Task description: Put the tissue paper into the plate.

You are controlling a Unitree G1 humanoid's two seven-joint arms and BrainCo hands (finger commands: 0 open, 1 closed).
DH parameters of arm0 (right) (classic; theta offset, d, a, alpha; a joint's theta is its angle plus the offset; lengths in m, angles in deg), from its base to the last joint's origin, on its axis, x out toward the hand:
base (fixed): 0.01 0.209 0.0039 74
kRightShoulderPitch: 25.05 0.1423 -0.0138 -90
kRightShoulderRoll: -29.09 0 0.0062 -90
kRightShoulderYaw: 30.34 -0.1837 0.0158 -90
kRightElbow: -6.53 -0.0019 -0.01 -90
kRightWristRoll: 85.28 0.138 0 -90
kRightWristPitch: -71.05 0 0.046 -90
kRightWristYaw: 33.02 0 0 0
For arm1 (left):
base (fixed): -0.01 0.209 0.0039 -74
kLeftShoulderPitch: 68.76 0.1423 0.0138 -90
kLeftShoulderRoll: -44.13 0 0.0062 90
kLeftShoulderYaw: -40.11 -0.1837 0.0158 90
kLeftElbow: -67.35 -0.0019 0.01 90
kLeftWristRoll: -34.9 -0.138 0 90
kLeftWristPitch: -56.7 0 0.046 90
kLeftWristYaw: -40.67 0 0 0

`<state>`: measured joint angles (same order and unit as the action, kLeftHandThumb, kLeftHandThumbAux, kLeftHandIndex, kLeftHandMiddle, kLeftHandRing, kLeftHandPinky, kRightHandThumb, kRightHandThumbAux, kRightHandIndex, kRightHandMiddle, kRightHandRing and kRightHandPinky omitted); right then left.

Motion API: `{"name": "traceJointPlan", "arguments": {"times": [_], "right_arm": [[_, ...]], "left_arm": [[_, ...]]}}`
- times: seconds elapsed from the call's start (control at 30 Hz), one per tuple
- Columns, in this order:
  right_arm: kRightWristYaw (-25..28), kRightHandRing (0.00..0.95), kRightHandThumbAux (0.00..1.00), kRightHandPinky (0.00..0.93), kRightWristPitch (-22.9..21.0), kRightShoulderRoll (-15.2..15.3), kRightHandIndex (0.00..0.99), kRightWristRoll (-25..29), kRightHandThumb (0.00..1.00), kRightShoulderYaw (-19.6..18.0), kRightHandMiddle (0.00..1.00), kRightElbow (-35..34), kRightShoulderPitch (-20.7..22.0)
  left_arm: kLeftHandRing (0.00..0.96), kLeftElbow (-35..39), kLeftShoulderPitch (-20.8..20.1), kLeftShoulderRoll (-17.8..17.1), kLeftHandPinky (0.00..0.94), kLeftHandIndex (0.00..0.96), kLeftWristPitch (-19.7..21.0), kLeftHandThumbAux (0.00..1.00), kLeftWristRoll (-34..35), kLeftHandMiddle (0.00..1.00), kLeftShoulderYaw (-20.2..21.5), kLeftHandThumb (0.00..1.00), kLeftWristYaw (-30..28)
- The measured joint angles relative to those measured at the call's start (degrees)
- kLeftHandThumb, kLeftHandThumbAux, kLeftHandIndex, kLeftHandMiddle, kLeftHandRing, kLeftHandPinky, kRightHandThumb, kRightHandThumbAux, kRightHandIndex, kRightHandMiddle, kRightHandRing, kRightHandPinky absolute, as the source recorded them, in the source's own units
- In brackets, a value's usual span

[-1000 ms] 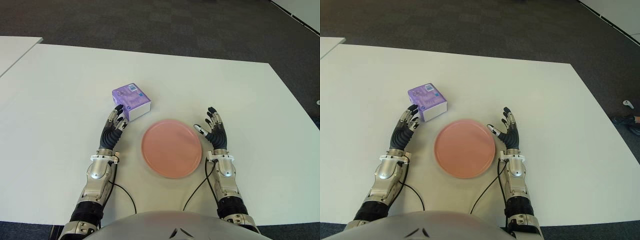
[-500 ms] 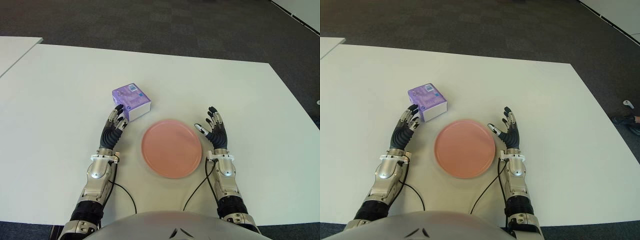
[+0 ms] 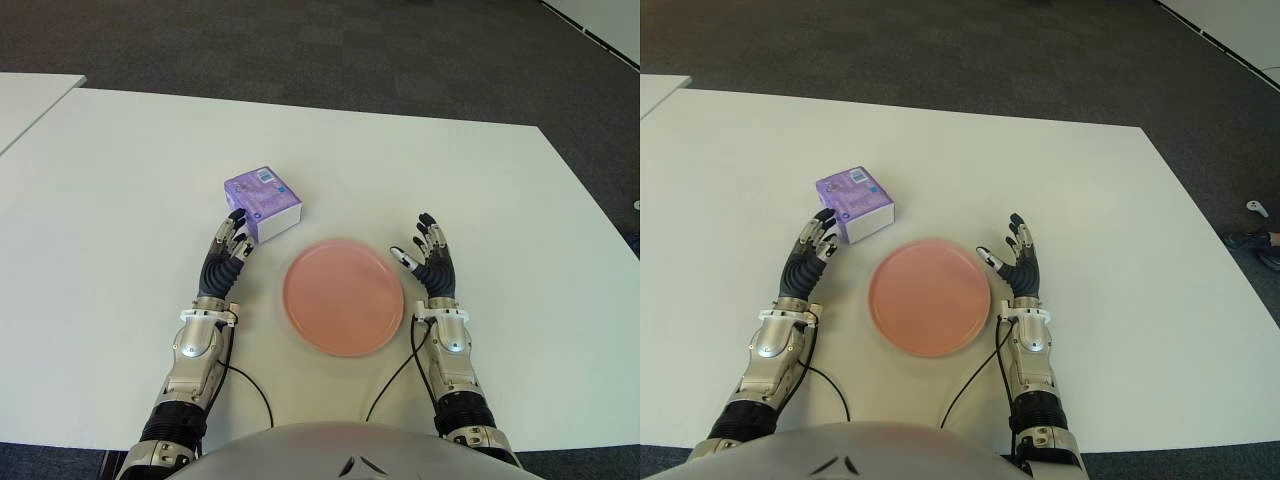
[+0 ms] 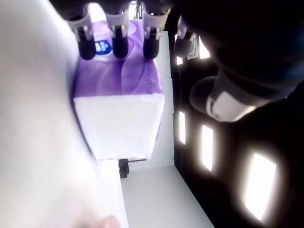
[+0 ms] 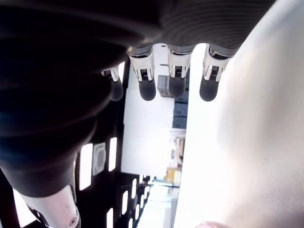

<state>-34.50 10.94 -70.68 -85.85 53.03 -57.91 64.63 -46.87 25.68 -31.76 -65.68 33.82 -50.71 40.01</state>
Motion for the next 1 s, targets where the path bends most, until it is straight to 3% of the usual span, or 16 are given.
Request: {"name": "traceJointPlan", "arguments": {"times": [0.23, 0.37, 0.57, 0.83, 1.0], "right_arm": [[-0.23, 0.0, 0.767, 0.0, -0.12, 0.0, 0.0, -0.21, 0.0, 0.21, 0.0, -0.02, 0.14], [-0.3, 0.0, 0.769, 0.0, -0.3, 0.05, 0.0, -0.21, 0.0, 0.32, 0.0, -0.07, 0.2], [-0.51, 0.0, 0.776, 0.003, -0.45, 0.58, 0.0, -0.17, 0.003, 0.21, 0.0, 0.08, 0.43], [-0.11, 0.0, 0.778, 0.007, -0.7, 0.54, 0.0, 0.16, 0.005, 0.44, 0.0, 1.19, 1.37], [0.18, 0.0, 0.778, 0.01, -0.7, 0.58, 0.0, 0.25, 0.002, 0.59, 0.0, 2.0, 2.0]], "left_arm": [[0.002, 1.69, 0.5, -1.06, 0.003, 0.0, 0.7, 0.507, -0.11, 0.013, 0.33, 0.0, -0.11], [0.0, 5.46, 1.51, -3.99, 0.0, 0.0, 4.58, 0.516, -0.3, 0.004, 1.27, 0.0, -1.06], [0.0, 18.17, 3.41, -7.17, 0.0, 0.0, 11.12, 0.499, -3.84, 0.0, 2.89, 0.002, -0.3], [0.0, 37.83, 3.31, -7.56, 0.0, 0.0, 14.54, 0.508, -11.19, 0.0, 4.33, 0.053, 2.86], [0.0, 42.08, 2.97, -8.86, 0.0, 0.0, 15.0, 0.543, -14.76, 0.0, 5.69, 0.085, 3.59]]}}
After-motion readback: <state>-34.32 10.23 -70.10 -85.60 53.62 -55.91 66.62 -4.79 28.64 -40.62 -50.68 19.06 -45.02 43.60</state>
